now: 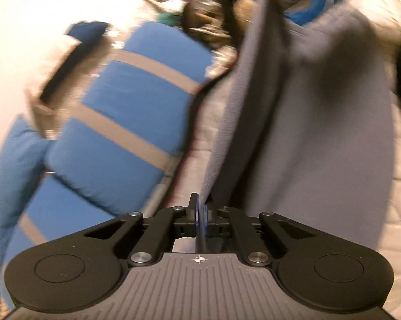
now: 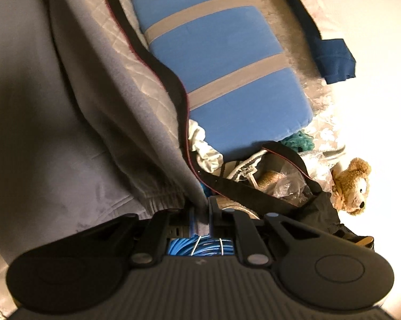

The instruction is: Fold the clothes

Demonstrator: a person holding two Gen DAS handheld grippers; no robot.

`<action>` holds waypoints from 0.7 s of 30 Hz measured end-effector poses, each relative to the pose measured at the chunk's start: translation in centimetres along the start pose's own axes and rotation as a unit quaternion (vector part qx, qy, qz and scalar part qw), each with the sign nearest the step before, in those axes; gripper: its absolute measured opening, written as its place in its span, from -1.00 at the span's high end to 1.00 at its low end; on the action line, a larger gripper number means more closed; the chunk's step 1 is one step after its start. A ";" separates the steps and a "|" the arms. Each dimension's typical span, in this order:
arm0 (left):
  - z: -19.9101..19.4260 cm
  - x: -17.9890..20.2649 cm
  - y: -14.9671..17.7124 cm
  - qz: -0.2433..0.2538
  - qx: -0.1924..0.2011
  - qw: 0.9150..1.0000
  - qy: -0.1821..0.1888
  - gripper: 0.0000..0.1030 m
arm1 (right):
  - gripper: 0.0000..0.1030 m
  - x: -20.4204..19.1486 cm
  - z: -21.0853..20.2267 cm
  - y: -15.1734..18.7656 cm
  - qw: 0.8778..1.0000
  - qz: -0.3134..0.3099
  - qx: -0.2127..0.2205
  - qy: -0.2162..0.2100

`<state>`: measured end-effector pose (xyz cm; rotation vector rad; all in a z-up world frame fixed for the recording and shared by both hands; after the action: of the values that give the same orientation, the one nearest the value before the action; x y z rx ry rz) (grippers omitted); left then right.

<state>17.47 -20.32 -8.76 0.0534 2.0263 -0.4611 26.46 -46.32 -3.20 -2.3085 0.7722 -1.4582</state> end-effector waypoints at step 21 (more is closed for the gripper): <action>-4.0 10.3 0.8 0.187 0.016 0.980 0.067 0.93 | 0.81 -8.6 -3.7 9.3 0.998 -0.037 -0.034 -0.049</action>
<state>9.26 -19.82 -16.24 0.4884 2.0778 -0.2559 17.60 -48.70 -12.72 -2.4634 0.7255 -1.3561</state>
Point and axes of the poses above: each gripper's, at about its wrist camera, not at the fingertips, and z roughly the way its jaws point, x to its right, y to its underside, the point moved 6 cm from there along z, roughly the way its jaws point, and after that the axes turned 14 degrees about z, right-handed, at the moved point
